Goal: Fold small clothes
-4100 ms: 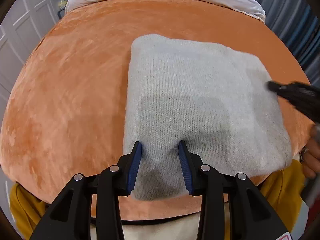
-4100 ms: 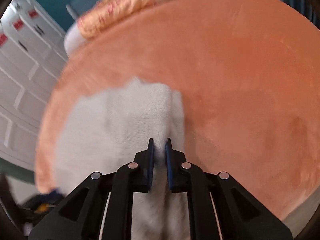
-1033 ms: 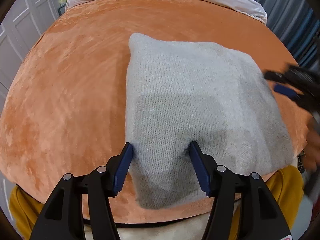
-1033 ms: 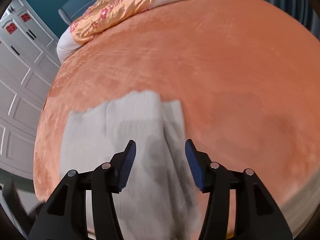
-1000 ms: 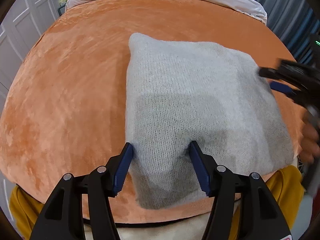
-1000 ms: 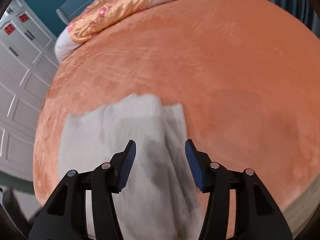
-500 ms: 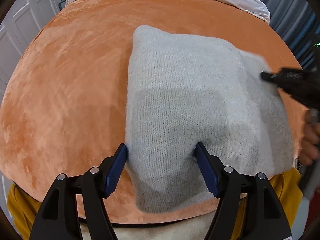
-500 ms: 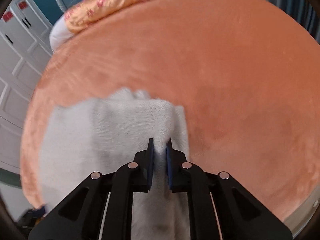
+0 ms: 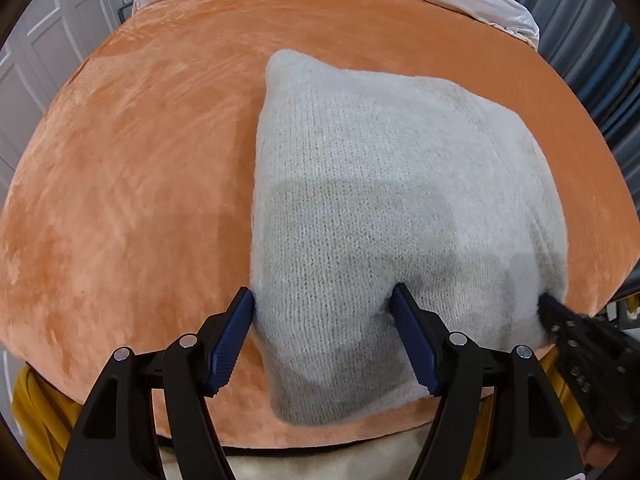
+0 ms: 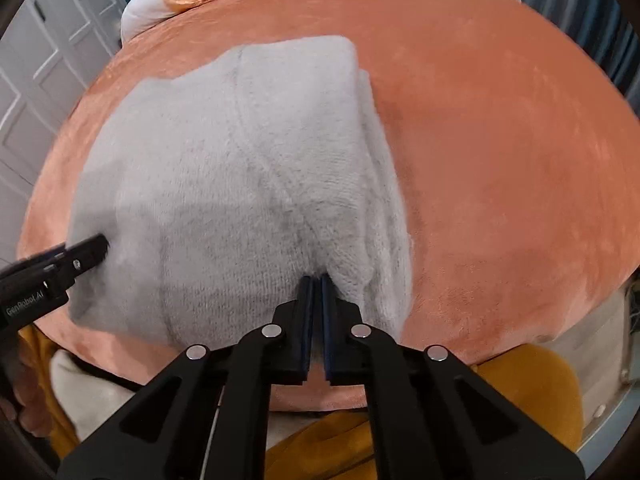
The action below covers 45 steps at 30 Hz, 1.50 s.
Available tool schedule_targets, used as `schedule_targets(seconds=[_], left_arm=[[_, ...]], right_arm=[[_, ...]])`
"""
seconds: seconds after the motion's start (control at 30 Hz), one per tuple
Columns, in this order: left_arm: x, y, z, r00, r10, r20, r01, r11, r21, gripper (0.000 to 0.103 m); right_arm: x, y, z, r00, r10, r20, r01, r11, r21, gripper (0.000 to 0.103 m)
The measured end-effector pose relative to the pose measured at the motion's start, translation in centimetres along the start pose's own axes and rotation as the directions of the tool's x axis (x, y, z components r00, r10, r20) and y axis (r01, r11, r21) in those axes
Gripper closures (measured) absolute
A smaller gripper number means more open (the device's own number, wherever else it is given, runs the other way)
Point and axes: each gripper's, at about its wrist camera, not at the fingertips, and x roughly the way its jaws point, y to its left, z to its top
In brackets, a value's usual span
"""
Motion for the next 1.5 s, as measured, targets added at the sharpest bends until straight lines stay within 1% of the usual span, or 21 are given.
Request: schedule_targets(seconds=[0.1, 0.23, 0.33, 0.4, 0.47, 0.5, 0.53, 0.57, 0.63, 0.7, 0.8, 0.9, 1.03, 1.1, 1.13, 1.17, 1.2, 1.23, 1.27, 1.33, 1.5], left_arm=[[-0.1, 0.2, 0.0, 1.0, -0.007, -0.002, 0.007, 1.0, -0.014, 0.033], [0.0, -0.1, -0.1, 1.0, -0.001, 0.0, 0.001, 1.0, -0.016, 0.033], [-1.0, 0.2, 0.2, 1.0, -0.018, 0.004, 0.018, 1.0, -0.019, 0.034], [-2.1, 1.3, 0.8, 0.997, -0.082, 0.015, 0.083, 0.994, -0.067, 0.03], [-2.9, 2.9, 1.5, 0.99, -0.135, 0.04, 0.139, 0.981, -0.134, 0.02], [-3.0, 3.8, 2.0, 0.985, -0.164, 0.057, 0.172, 0.969, -0.176, 0.019], [-2.9, 4.4, 2.4, 0.982, -0.179, 0.059, 0.188, 0.961, -0.203, 0.017], [-2.5, 5.0, 2.8, 0.98, -0.192, 0.052, 0.199, 0.953, -0.228, 0.017], [-1.1, 5.7, 3.8, 0.978, -0.206, 0.014, 0.202, 0.941, -0.272, 0.017], [0.1, 6.0, 4.3, 0.976, -0.217, -0.006, 0.206, 0.934, -0.293, 0.017], [2.2, 5.6, 4.4, 0.964, -0.264, -0.041, 0.239, 0.921, -0.308, 0.017], [3.7, 5.0, 4.4, 0.951, -0.305, -0.054, 0.272, 0.906, -0.326, 0.011], [5.2, 4.3, 4.2, 0.94, -0.336, -0.061, 0.297, 0.893, -0.337, 0.006], [5.5, 4.3, 4.3, 0.935, -0.352, -0.055, 0.313, 0.886, -0.343, 0.009], [5.4, 4.2, 4.3, 0.932, -0.359, -0.053, 0.321, 0.884, -0.341, 0.014], [5.3, 4.2, 4.3, 0.929, -0.368, -0.048, 0.331, 0.88, -0.341, 0.024], [4.7, 4.3, 4.6, 0.926, -0.377, -0.037, 0.344, 0.878, -0.333, 0.029], [4.2, 4.5, 4.6, 0.921, -0.389, -0.029, 0.359, 0.875, -0.324, 0.041], [3.7, 4.6, 4.8, 0.914, -0.405, -0.022, 0.377, 0.869, -0.319, 0.051], [1.9, 5.1, 5.3, 0.894, -0.448, 0.015, 0.43, 0.848, -0.311, 0.059], [-4.2, 6.1, 7.1, 0.86, -0.494, 0.126, 0.51, 0.829, -0.231, 0.062]], right_arm=[[-2.3, 0.0, 0.4, 0.998, 0.037, 0.054, -0.038, 0.999, 0.021, 0.096], [1.8, -1.6, -0.8, 0.998, 0.033, -0.048, -0.032, 0.999, 0.027, 0.101], [0.1, -1.2, -0.3, 0.999, 0.045, -0.018, -0.045, 0.999, 0.024, 0.099], [-1.7, -1.9, 0.2, 0.993, 0.111, 0.037, -0.114, 0.991, 0.073, 0.091], [-2.3, -3.4, 0.9, 0.977, 0.201, 0.074, -0.21, 0.968, 0.136, 0.06], [-2.2, -3.8, 1.0, 0.972, 0.221, 0.083, -0.232, 0.96, 0.155, 0.056], [-1.7, -4.1, 1.1, 0.969, 0.23, 0.086, -0.242, 0.955, 0.171, 0.049], [-0.9, -4.6, 1.5, 0.983, 0.167, 0.076, -0.179, 0.966, 0.188, 0.043], [-0.1, -4.9, 2.0, 0.991, 0.113, 0.075, -0.126, 0.971, 0.205, 0.041], [0.4, -6.5, 2.3, 0.98, 0.169, 0.101, -0.191, 0.942, 0.276, 0.041], [3.3, -7.5, 2.4, 0.971, 0.237, 0.042, -0.237, 0.914, 0.328, 0.038], [5.5, -8.2, 1.9, 0.934, 0.358, 0.015, -0.334, 0.855, 0.398, 0.031], [5.8, -7.8, 2.0, 0.927, 0.375, 0.016, -0.353, 0.857, 0.376, 0.019], [5.9, -7.2, 2.3, 0.932, 0.363, 0.003, -0.341, 0.873, 0.349, 0.019], [6.1, -6.8, 3.0, 0.932, 0.362, 0.002, -0.342, 0.877, 0.337, 0.032], [5.9, -6.5, 3.2, 0.91, 0.415, 0.005, -0.393, 0.857, 0.332, 0.048], [5.4, -6.5, 3.3, 0.904, 0.427, 0.004, -0.403, 0.849, 0.341, 0.06], [4.9, -6.3, 3.5, 0.91, 0.416, 0.005, -0.393, 0.856, 0.334, 0.067], [3.9, -5.8, 3.9, 0.915, 0.404, 0.02, -0.39, 0.868, 0.308, 0.07], [1.4, -5.1, 4.5, 0.909, 0.41, 0.071, -0.413, 0.868, 0.275, 0.072], [-6.2, -2.0, 6.9, 0.877, 0.436, 0.203, -0.468, 0.872, 0.145, 0.073]])
